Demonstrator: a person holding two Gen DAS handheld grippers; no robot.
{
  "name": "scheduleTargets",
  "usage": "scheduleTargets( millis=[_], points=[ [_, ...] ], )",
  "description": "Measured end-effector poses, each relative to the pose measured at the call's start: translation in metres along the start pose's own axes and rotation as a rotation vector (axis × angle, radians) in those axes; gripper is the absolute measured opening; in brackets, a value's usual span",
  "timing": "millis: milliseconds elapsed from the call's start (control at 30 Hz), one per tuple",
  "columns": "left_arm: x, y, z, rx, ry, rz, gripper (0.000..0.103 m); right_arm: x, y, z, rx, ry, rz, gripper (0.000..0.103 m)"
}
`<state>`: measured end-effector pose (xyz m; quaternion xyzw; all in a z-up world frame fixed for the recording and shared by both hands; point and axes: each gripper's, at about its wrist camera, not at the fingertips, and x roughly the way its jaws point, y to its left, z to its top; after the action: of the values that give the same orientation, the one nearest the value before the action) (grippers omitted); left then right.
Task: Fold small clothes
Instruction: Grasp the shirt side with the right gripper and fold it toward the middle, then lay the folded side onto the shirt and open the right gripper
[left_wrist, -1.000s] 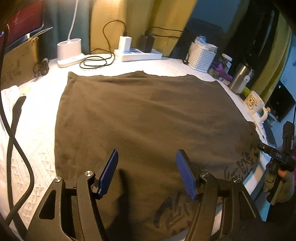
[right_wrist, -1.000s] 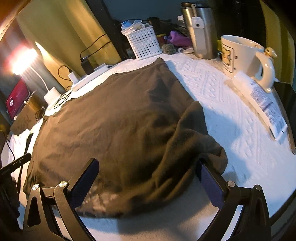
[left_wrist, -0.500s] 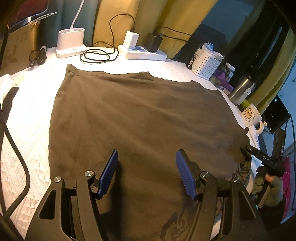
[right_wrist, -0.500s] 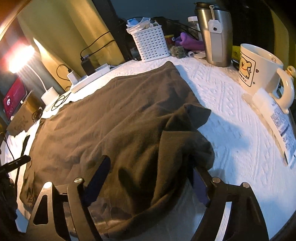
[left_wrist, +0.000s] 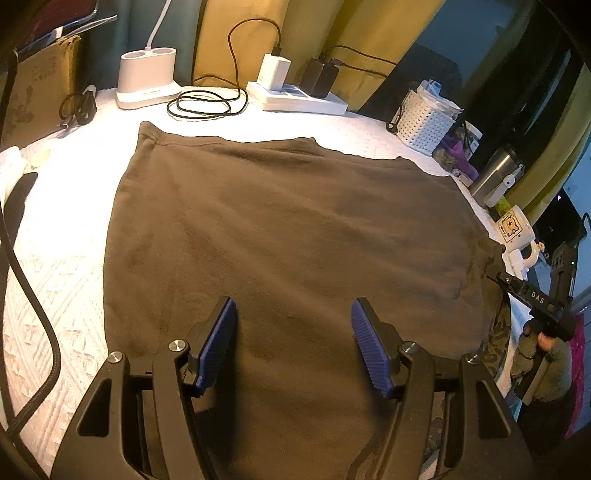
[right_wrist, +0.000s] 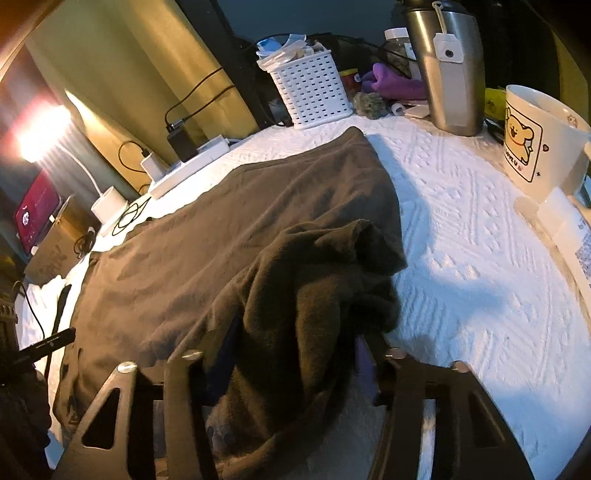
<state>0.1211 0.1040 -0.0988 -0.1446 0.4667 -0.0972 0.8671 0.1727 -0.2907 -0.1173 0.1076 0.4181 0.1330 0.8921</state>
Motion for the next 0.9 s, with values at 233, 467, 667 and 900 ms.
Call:
scheduleTargets(
  millis=[233, 467, 667, 900],
  points=[
    [-0.001, 0.0, 0.001, 0.011, -0.006, 0.006, 0.065, 0.003, 0.002, 0.004, -0.012, -0.001, 0.029, 0.033],
    [-0.014, 0.009, -0.002, 0.021, -0.04, 0.023, 0.065, -0.015, 0.018, 0.012, -0.052, -0.042, 0.022, 0.031],
    [-0.029, 0.02, -0.005, 0.018, -0.081, 0.023, 0.065, -0.03, 0.054, 0.023, -0.152, -0.082, 0.012, 0.029],
    [-0.046, 0.032, -0.013, 0.008, -0.127, 0.011, 0.065, -0.029, 0.131, 0.023, -0.318, -0.08, 0.082, 0.028]
  ],
)
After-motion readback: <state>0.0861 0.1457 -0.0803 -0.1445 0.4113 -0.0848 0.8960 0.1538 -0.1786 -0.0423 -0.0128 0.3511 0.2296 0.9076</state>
